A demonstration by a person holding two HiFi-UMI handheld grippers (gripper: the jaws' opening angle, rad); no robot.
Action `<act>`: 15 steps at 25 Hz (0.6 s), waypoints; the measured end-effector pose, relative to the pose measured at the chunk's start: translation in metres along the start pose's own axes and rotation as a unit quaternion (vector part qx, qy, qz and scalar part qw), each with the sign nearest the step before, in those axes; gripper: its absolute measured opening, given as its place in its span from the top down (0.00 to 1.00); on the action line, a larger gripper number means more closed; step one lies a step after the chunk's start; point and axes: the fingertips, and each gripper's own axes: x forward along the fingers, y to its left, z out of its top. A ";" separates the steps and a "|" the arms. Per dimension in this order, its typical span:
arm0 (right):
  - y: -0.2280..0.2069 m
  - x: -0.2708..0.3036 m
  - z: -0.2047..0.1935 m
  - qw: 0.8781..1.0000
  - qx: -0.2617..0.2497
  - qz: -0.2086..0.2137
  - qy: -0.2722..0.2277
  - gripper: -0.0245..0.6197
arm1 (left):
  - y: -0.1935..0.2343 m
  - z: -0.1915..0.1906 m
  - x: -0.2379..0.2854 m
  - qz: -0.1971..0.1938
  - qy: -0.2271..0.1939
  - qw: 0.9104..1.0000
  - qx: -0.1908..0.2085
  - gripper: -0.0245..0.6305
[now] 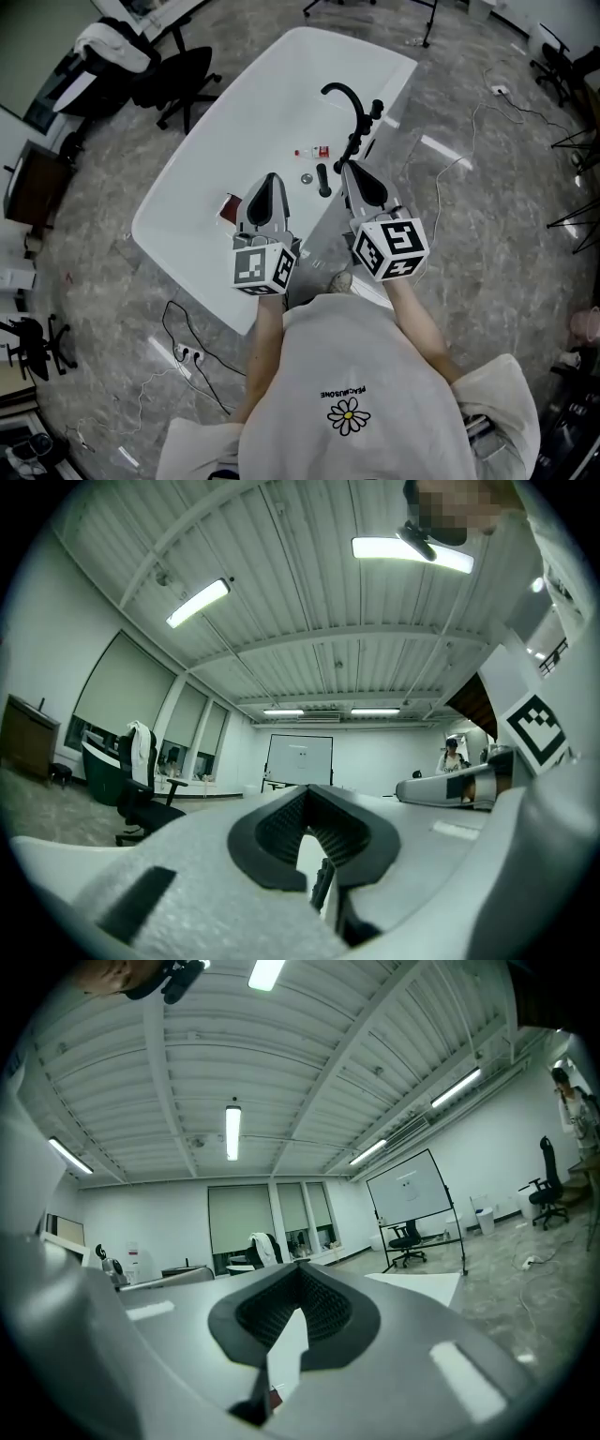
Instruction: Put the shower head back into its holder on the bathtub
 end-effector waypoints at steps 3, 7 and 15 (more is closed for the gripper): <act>0.003 0.001 0.000 1.000 0.001 0.005 -0.004 0.96 | -0.001 0.008 0.000 -0.007 -0.015 1.000 -0.009 0.96; 0.013 0.007 0.001 1.000 -0.009 0.016 -0.007 0.96 | 0.001 0.013 -0.002 -0.013 -0.025 1.000 -0.006 0.96; 0.024 0.014 0.003 0.999 -0.018 0.029 -0.006 0.96 | 0.000 0.017 0.000 -0.023 -0.026 0.999 0.002 0.96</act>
